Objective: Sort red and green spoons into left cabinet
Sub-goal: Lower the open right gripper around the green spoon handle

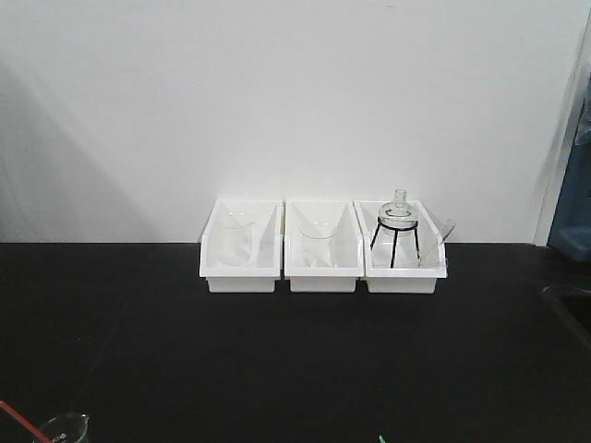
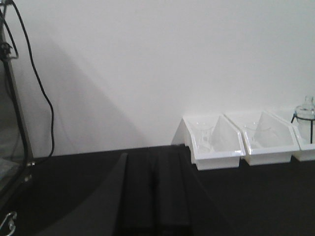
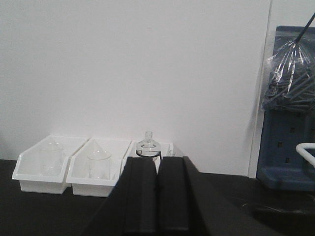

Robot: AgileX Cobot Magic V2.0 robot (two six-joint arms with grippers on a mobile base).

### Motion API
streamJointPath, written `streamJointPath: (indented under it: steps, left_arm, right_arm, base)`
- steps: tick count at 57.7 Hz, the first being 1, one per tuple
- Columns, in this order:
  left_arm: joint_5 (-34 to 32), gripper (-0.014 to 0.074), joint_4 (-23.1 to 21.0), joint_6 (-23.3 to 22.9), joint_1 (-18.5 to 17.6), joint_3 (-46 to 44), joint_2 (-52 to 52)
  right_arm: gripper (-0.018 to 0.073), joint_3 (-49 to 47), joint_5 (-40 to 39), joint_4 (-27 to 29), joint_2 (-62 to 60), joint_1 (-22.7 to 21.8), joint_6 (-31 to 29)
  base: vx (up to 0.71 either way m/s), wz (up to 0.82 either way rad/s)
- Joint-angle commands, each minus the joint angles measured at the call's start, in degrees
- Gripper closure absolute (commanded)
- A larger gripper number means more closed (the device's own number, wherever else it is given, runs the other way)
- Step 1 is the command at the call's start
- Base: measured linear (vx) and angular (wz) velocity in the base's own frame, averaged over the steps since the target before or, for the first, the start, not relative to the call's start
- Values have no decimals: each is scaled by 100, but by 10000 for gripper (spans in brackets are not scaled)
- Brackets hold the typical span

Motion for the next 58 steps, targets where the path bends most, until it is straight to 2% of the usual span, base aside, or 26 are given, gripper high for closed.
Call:
streamJointPath:
  steps: [1,9,20,35,46,58]
  left_arm:
    - [-184,597,-58,10,-46,-613,769]
    - [-451,597,-58,10,-46,-895,1422]
    - [-863,596,-46,23,-46,-909,1954]
    - [-885,531,-41,167,-46,-909,2363]
    - [-915,401,-43,167,-46,-909,2449]
    - [-893,238,-43,167,-46,-909,2449]
  right_arm:
    - [559,-766,-380,-26,911,-29,50]
    - [559,-1229,-375,16,1675,-29,55]
    - [558,-1226,-216,565,2147,-23,203]
    - [497,-1226,75,582,2253,-23,203]
    - [323,-1226,98,582,2253,-23,197]
    - [15,-1226,221,577,2253,-23,197]
  base:
    - [0,0]
    - [0,0]
    - [0,0]
    - [0,0]
    - [0,0]
    - [0,0]
